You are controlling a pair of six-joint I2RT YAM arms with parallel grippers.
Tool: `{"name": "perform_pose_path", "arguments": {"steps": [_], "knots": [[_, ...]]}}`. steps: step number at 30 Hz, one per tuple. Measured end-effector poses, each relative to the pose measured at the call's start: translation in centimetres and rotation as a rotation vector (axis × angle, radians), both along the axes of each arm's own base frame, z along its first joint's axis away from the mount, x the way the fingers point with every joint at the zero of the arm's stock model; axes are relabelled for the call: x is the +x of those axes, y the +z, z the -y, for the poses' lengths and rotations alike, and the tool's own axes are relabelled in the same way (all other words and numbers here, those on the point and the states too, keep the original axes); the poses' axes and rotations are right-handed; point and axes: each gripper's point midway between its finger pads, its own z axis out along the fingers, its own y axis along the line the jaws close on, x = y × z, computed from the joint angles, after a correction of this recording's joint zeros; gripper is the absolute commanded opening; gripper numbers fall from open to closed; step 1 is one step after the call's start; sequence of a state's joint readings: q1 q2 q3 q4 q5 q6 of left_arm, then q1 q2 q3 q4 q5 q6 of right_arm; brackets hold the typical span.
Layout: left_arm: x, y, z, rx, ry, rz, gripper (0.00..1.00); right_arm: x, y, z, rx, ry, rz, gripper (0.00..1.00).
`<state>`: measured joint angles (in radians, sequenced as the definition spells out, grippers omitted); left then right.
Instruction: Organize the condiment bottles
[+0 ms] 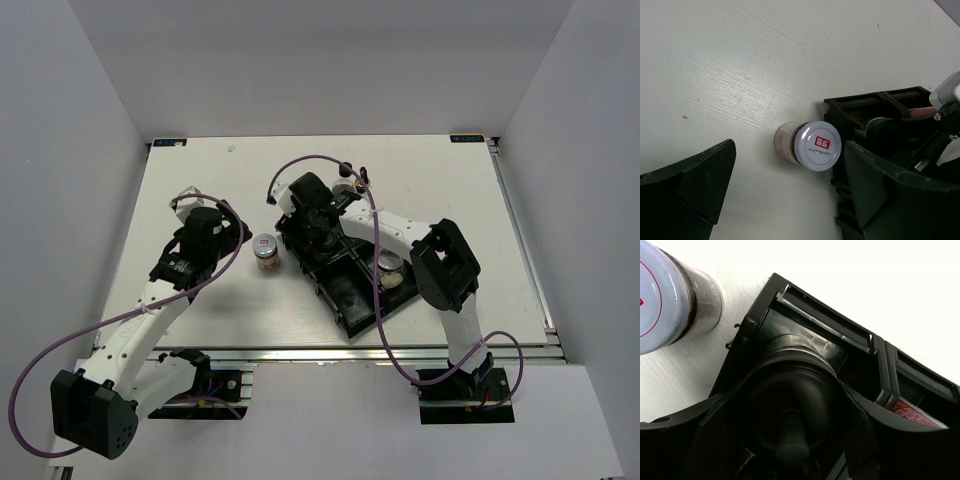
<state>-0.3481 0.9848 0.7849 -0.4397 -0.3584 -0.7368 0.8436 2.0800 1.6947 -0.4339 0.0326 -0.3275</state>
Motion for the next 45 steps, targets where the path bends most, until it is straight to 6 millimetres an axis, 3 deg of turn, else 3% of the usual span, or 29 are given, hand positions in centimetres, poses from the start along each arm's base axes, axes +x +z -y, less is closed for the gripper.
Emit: {"name": "perform_pose_path", "arguments": {"steps": [8, 18, 21, 24, 27, 31, 40, 45], "knots": [[0.0, 0.1, 0.1, -0.003, -0.004, 0.0, 0.98, -0.3, 1.2, 0.5, 0.019, -0.009, 0.017, 0.83], [0.0, 0.0, 0.4, -0.012, -0.016, -0.002, 0.98, -2.4, 9.9, -0.6, 0.204, 0.084, 0.069, 0.89], [-0.1, 0.0, 0.4, -0.014, -0.018, -0.003, 0.98, -3.8, 11.7, -1.0, 0.246, 0.127, 0.083, 0.89], [-0.1, 0.2, 0.4, -0.018, -0.018, 0.001, 0.98, -6.0, 12.3, -1.8, 0.264, 0.188, 0.09, 0.89], [-0.3, 0.7, 0.4, -0.025, -0.018, 0.015, 0.98, -8.0, 11.9, -3.2, 0.264, 0.242, 0.079, 0.89], [-0.9, 1.9, 0.1, -0.046, -0.01, 0.052, 0.98, -9.5, 9.9, -5.2, 0.25, 0.27, 0.034, 0.89], [-1.8, 3.5, -0.6, -0.07, 0.021, 0.102, 0.98, -7.7, 3.3, -7.5, 0.171, 0.206, -0.031, 0.89], [-2.0, 3.4, -0.9, -0.062, 0.036, 0.096, 0.98, -6.7, 2.1, -8.5, 0.17, 0.179, -0.033, 0.89]]}}
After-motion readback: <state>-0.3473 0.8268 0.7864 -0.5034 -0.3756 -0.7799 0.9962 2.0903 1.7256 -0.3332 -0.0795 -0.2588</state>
